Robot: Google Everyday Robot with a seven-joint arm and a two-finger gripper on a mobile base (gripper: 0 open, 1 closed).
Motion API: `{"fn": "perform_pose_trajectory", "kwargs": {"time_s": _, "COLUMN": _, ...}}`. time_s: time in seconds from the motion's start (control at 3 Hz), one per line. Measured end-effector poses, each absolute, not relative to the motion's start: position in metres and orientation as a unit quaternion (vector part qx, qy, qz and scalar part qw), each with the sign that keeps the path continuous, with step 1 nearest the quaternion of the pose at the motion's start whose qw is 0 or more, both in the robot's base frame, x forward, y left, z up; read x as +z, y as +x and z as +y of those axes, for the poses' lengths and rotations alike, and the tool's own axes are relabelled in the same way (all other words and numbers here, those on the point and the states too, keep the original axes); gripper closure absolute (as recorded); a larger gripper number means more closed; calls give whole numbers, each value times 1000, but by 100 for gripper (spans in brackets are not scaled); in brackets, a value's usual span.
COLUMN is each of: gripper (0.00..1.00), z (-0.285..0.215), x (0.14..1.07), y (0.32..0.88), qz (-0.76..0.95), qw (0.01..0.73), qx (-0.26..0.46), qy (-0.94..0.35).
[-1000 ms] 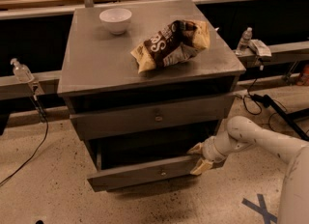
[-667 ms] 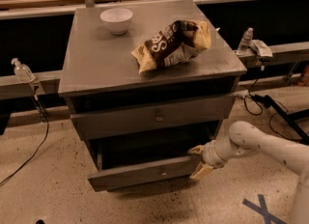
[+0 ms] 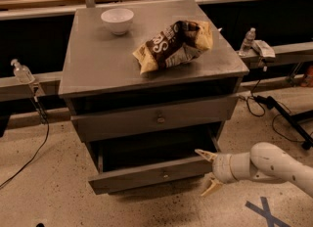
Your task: Open middle drawer
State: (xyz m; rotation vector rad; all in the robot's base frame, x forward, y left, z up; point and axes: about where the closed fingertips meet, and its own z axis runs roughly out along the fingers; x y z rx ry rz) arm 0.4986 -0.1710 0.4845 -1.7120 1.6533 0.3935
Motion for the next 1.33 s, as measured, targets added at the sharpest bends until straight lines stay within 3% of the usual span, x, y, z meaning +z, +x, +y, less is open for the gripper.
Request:
{"fn": "perform_pose_trajectory", "kwargs": {"time_s": 0.33, "gripper": 0, "z": -164, "x": 504, "y": 503, "qz": 601, "qw": 388, "qx": 141, "qy": -684}}
{"fn": "perform_pose_trajectory", "kwargs": {"time_s": 1.0, "gripper": 0, "z": -161, "x": 510, "y": 540, "qz": 595, "qw": 357, "qx": 144, "qy": -706}}
{"fn": "perform_pose_trajectory", "kwargs": {"time_s": 1.33, "gripper": 21, "z": -166, "x": 480, "y": 554, "qz": 616, "qw": 324, "qx": 179, "qy": -695}}
